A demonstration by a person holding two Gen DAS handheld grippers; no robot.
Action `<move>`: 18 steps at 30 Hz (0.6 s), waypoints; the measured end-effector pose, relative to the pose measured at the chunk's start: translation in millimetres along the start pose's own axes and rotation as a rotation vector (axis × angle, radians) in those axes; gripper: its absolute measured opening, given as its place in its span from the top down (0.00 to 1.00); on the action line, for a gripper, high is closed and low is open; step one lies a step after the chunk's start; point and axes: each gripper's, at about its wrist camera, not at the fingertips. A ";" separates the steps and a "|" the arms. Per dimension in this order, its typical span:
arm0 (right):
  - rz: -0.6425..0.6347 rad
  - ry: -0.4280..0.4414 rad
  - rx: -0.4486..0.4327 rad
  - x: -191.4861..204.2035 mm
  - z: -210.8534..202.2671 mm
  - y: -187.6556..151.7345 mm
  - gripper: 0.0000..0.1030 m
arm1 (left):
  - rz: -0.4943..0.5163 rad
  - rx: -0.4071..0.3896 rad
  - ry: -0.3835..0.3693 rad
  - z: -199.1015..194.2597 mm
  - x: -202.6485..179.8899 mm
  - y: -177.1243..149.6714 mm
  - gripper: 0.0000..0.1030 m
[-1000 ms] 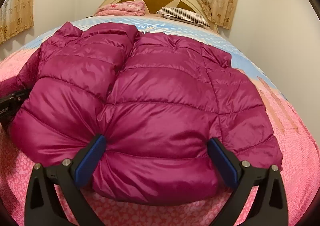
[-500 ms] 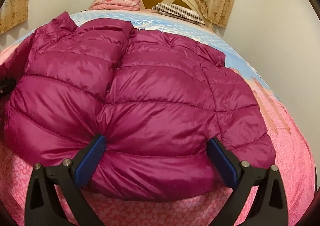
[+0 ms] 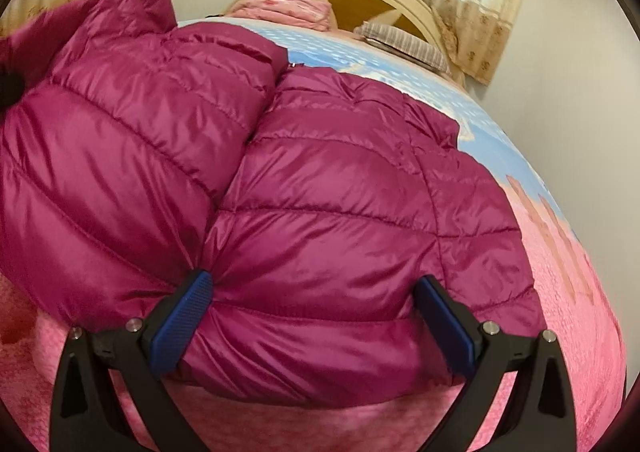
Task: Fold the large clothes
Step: 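Grasp a jacket sleeve with the left tool and lift it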
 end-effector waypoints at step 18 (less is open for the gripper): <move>0.109 0.176 0.010 -76.5 -15.8 22.5 0.00 | 0.086 -0.077 0.009 -31.0 -24.1 28.0 0.90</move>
Point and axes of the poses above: each gripper's, at about its wrist camera, not at the fingertips, and z roughly the way its jaws point, x to its left, y to its top, and after that the axes turned 3 degrees about y, right-handed
